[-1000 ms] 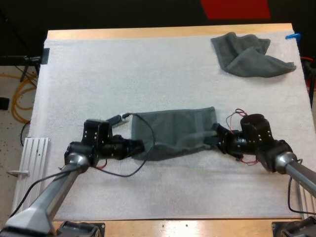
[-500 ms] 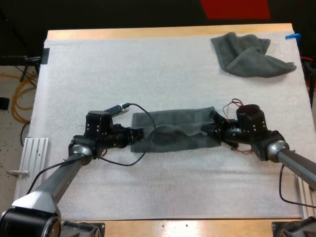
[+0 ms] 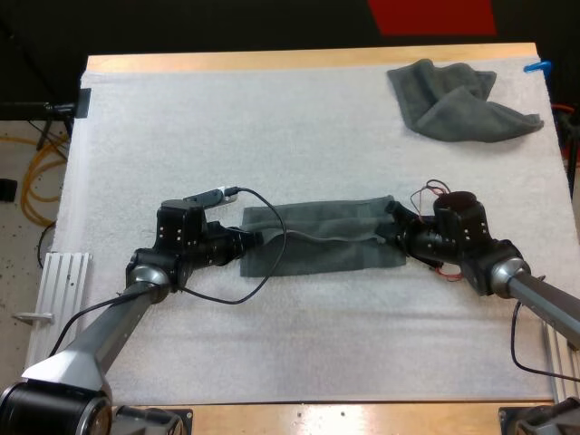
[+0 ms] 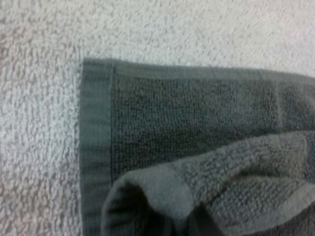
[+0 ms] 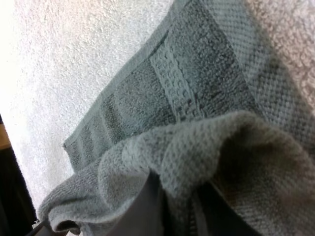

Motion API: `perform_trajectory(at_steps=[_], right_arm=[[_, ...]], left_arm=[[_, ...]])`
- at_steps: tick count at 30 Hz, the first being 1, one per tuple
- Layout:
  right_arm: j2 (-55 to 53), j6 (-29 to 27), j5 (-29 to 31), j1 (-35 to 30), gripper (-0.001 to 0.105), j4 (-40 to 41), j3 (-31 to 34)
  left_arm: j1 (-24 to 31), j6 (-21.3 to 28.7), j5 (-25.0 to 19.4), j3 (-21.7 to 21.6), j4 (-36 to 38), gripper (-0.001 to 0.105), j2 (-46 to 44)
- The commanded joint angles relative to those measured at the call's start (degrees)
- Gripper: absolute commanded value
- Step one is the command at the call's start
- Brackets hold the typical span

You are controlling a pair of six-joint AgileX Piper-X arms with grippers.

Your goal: Pick towel from pile fold and stack

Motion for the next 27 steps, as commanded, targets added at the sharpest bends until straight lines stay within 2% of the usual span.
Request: perform_trajectory(at_steps=[1, 6, 7, 9, 11, 12, 14, 15, 17, 22, 27], right_arm=[[0.06, -0.62, 0.40, -0.27, 0.000, -0.42, -0.50], [0.06, -1.11, 0.35, -0.27, 0.000, -0.42, -0.50], [0.06, -1.52, 0.10, -0.27, 0.003, -0.42, -0.50], [0.06, -2.68, -0.54, -0.27, 0.015, -0.42, -0.50], [0.06, -4.02, -1.54, -0.27, 0.037, -0.58, -0.50], [0.06, -4.04, -1.54, -0.27, 0.044, -0.68, -0.50], [0.06, -4.18, -1.54, -0.27, 0.068, -2.20, -0.50], [0.06, -4.40, -1.54, -0.27, 0.071, -2.94, -0.50], [0.06, -4.72, -1.42, -0.27, 0.072, -6.62, -0.50], [0.06, -4.96, -1.05, -0.27, 0.067, -13.07, -0.50], [0.06, -9.77, -0.87, -0.27, 0.067, -16.02, -0.50]], left_arm=[[0.03, 0.35, -0.89, -0.33, -0.72, 0.000, -0.07], [0.03, 0.35, -1.32, -0.33, -0.72, 0.000, -0.07], [0.03, 0.35, -1.89, -0.33, -0.72, 0.000, -0.07], [0.03, 0.35, -2.08, -0.33, -0.72, 0.003, -0.07], [0.03, 0.35, -2.07, -0.33, -0.72, 0.010, -0.07], [0.03, 0.35, -2.07, -0.33, -0.72, 0.013, -0.07], [0.03, 0.35, -2.02, -0.33, -0.87, 0.019, -0.07], [0.03, 0.35, -1.76, -0.33, -1.01, 0.021, -0.07], [0.03, 0.35, -0.26, -0.33, -2.54, 0.026, -0.07], [0.03, 0.35, 3.57, -0.33, -9.75, 0.026, -0.07], [0.03, 0.35, 3.91, -0.33, -14.39, 0.026, -0.07]])
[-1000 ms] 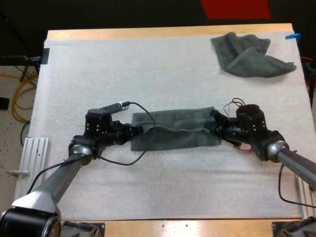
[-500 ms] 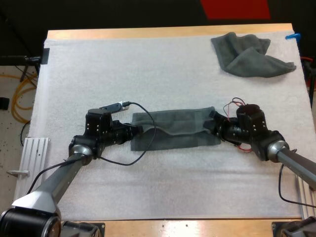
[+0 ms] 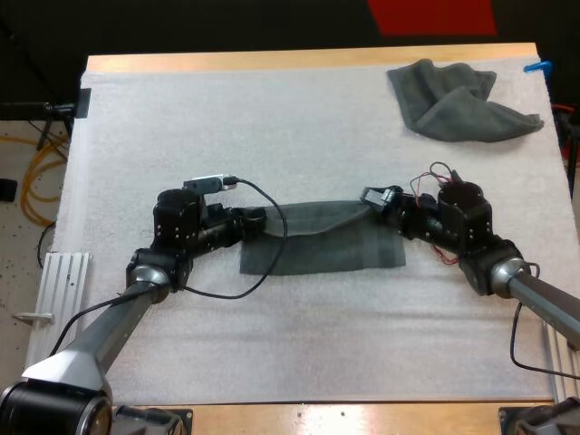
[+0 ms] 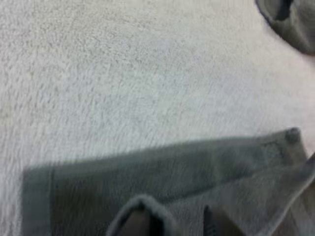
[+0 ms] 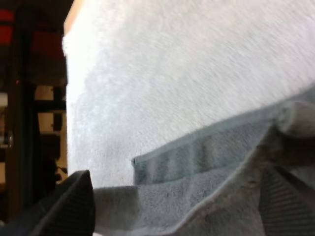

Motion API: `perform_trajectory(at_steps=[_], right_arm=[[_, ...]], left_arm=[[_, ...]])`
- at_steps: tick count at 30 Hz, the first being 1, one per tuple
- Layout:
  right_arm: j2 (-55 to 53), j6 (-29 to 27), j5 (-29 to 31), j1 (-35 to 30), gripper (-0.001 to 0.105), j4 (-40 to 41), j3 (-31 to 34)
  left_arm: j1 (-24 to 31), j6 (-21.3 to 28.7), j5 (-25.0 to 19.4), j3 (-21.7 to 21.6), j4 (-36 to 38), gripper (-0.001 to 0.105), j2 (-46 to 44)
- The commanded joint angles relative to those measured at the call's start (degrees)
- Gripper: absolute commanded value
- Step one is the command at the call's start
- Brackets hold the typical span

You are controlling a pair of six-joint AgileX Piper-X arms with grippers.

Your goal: Pick towel from pile fold and stack

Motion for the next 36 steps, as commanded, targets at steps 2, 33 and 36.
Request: perform_trajectory(at_steps=[2, 33, 36], right_arm=[[0.06, -3.63, 0.48, -0.27, 0.067, -1.70, -0.50], [-18.59, -32.90, 10.84, -0.27, 0.067, 40.50, -16.02], [-21.36, -33.91, 13.16, -0.27, 0.067, 46.56, -18.38]], left_arm=[[0.03, 0.35, 0.57, -0.33, -2.97, 0.026, -0.13], [0.03, 16.22, -1.12, -9.56, 31.29, 0.075, -29.74], [0.03, 17.11, -3.08, -12.21, 37.69, 0.075, -33.58]])
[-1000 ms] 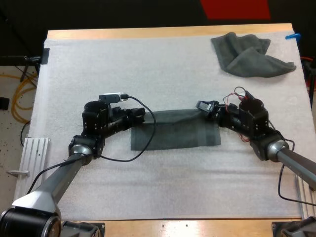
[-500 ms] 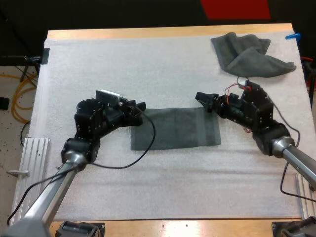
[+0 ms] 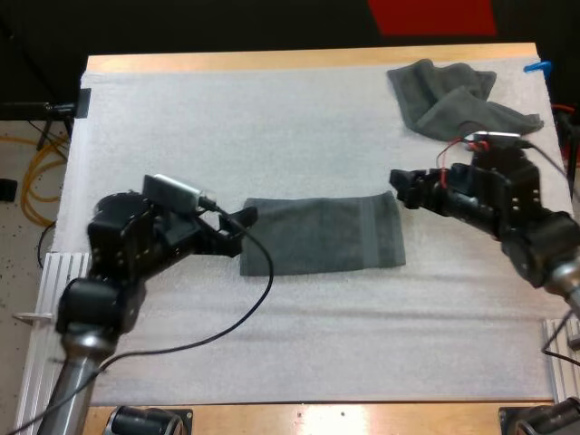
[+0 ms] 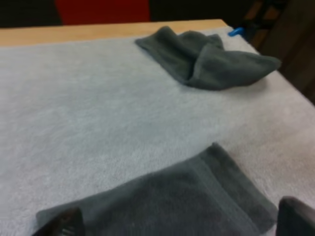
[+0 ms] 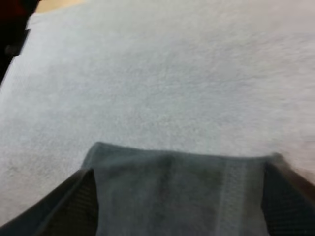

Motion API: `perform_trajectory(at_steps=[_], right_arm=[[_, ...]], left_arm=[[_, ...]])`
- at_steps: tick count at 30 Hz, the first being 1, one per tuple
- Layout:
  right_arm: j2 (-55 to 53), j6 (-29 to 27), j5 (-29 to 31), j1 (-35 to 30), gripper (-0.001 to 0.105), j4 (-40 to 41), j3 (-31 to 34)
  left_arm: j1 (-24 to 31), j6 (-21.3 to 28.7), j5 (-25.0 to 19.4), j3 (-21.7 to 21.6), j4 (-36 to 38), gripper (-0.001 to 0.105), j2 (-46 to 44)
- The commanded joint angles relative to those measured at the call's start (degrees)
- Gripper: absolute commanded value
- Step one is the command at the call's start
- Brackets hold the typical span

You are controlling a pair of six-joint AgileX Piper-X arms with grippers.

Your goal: Pick towel from pile fold and stack

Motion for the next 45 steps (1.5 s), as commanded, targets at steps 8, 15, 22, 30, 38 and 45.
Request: perform_trajectory(at_steps=[8, 15, 22, 30, 38, 45], right_arm=[[-7.16, -3.40, 4.05, -0.27, 0.067, 16.59, -5.04], [-9.19, -5.91, 7.69, -0.30, 0.067, 24.37, -5.93], [-5.72, -6.49, 2.52, -7.85, 0.067, 24.87, -5.93], [1.57, -12.57, -9.47, -24.04, 0.067, 25.26, -5.93], [9.87, -17.71, -20.56, -34.73, 0.067, 25.13, -5.93], [16.96, -24.01, -23.62, -37.98, 0.067, 24.92, -5.93]], left_arm=[[0.03, 0.33, 1.32, -6.59, 17.49, 0.075, -6.61], [0.03, -0.13, 4.69, -8.39, 24.48, 0.075, -10.57], [0.03, -0.14, 5.17, -8.39, 24.68, 0.075, -11.15], [0.03, -0.14, 6.96, -8.39, 24.68, 0.075, -11.15], [0.03, -0.14, 7.19, -8.39, 24.68, 0.075, -11.15], [0.03, -0.14, 7.19, -8.39, 24.68, 0.075, -11.15]])
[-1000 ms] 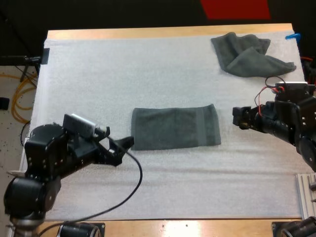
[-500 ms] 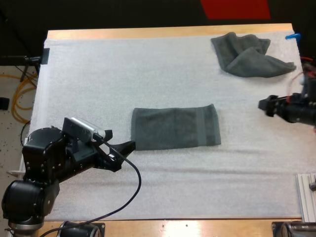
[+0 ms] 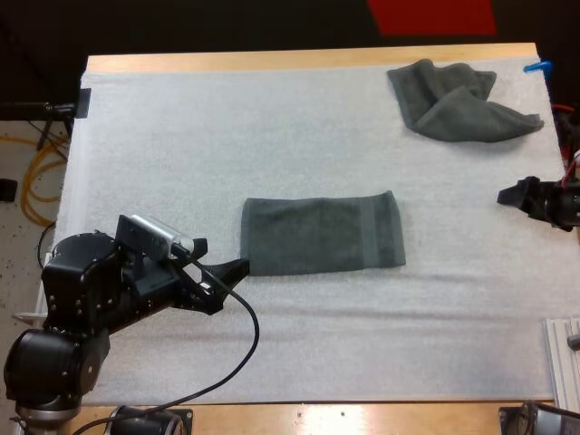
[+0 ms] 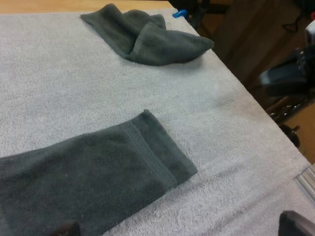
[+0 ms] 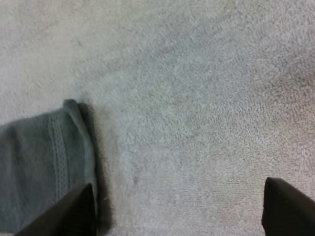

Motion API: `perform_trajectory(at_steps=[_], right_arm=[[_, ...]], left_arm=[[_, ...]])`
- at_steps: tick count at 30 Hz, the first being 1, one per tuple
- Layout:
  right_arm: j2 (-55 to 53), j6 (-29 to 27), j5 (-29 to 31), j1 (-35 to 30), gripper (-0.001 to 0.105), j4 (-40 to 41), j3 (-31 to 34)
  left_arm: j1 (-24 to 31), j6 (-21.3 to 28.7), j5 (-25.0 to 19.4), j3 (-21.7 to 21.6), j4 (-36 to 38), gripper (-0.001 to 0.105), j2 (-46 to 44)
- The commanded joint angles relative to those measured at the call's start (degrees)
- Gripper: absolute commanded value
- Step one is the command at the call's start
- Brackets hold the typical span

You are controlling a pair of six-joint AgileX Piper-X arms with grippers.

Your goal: Pick towel from pile fold and stack

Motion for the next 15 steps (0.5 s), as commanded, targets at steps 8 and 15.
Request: perform_trajectory(at_steps=[8, 15], right_arm=[[8.69, -3.79, -6.13, -0.19, 0.067, -1.07, -0.46], [13.24, -3.79, -7.03, 3.05, 0.067, -1.18, -0.46]], left_arm=[[0.03, -0.15, 0.41, -0.30, 0.17, 0.075, -0.11], [0.03, -0.15, 0.41, -0.30, 0.17, 0.075, -0.11]])
